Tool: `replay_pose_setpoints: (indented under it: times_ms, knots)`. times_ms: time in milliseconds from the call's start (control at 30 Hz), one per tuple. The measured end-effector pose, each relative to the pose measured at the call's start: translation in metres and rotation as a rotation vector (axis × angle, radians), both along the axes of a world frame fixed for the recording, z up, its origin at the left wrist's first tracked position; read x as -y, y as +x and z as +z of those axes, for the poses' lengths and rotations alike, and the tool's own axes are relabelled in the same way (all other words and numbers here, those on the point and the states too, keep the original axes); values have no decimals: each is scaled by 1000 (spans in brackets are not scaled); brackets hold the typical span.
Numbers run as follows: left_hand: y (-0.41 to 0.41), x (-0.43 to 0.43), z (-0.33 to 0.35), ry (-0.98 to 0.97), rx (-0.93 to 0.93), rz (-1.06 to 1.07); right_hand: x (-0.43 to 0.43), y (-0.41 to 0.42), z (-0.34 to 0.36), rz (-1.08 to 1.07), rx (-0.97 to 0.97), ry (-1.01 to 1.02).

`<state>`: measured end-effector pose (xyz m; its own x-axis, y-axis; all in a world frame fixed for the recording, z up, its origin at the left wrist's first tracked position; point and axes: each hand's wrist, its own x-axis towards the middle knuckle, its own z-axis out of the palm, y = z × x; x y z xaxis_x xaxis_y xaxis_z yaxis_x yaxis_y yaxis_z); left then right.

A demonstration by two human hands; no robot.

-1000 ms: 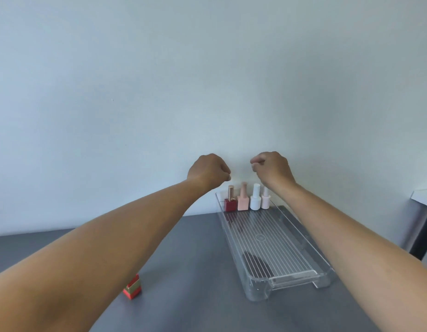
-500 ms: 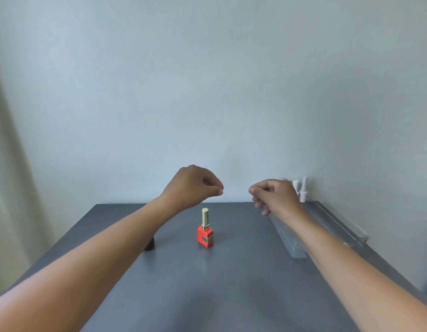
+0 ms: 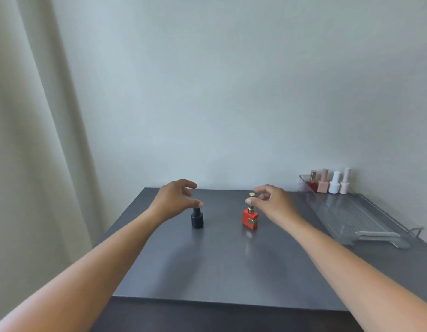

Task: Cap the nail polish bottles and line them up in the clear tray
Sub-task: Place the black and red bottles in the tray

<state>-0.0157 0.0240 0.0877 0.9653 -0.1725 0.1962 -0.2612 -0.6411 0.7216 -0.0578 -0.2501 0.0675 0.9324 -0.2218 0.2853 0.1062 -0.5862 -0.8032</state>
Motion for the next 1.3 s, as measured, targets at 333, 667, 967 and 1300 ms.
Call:
replay_pose_setpoints:
  times_ms: [333, 667, 967, 1300]
  knots:
    - [12, 5, -28, -81, -43, 61, -7, 12, -2, -20, -12, 7]
    - [3, 39, -17, -127, -33, -46, 14, 4, 15, -13, -1, -10]
    - [-9, 141, 32, -226, 25, -304, 107, -21, 67, -95, 102, 80]
    - [13, 274, 65, -262, 36, -443, 232, -18, 88, -286, 98, -5]
